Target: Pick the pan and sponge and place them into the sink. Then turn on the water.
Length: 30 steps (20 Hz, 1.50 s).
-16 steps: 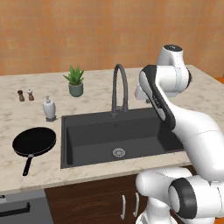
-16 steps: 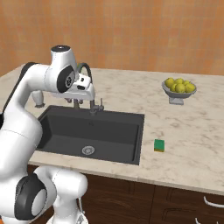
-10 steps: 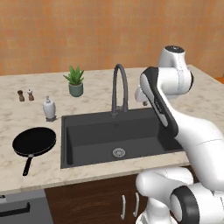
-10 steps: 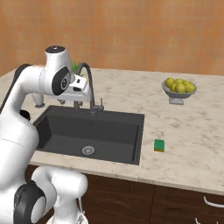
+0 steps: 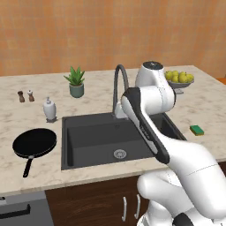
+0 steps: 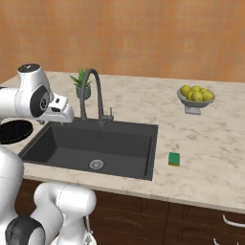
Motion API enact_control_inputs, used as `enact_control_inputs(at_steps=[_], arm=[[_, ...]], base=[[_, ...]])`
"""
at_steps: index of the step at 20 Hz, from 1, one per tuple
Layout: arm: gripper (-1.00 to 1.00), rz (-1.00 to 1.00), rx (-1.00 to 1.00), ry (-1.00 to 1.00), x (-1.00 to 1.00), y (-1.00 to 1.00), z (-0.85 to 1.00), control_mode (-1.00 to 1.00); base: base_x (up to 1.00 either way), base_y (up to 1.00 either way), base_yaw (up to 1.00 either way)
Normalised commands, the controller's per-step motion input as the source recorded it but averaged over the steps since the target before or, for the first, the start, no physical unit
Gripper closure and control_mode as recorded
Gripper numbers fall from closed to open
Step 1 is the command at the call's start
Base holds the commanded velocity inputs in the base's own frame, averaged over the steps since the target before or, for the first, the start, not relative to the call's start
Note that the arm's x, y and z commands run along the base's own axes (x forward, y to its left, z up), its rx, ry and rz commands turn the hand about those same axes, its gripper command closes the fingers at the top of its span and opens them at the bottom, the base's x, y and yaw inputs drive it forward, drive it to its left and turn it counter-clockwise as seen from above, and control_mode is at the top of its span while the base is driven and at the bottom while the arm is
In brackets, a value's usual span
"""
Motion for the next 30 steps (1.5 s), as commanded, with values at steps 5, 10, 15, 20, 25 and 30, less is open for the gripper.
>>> enact_control_inputs(at_steps=[5, 10, 15, 20, 25, 30], arm=[[-1.0, 0.06, 0.0, 0.15, 0.0, 1.0, -0.19, -1.0], [-1.0, 0.07, 0.04, 0.21, 0.0, 0.96, -0.24, -1.0], [-1.0, 0.06, 0.0, 0.2, 0.0, 1.0, -0.35, -1.0], [-1.0, 0.0, -0.07, 0.15, -0.2, 0.78, -0.61, -1.0], [-1.0, 0.0, -0.02, 0.06, -0.29, 0.61, -0.47, -1.0], [-1.0, 0.03, -0.07, -0.07, -0.04, 0.68, -0.07, -1.0]], base=[[0.0, 0.0, 0.0], [0.0, 0.0, 0.0], [0.0, 0.0, 0.0], [0.0, 0.0, 0.0], [0.0, 0.0, 0.0], [0.0, 0.0, 0.0]])
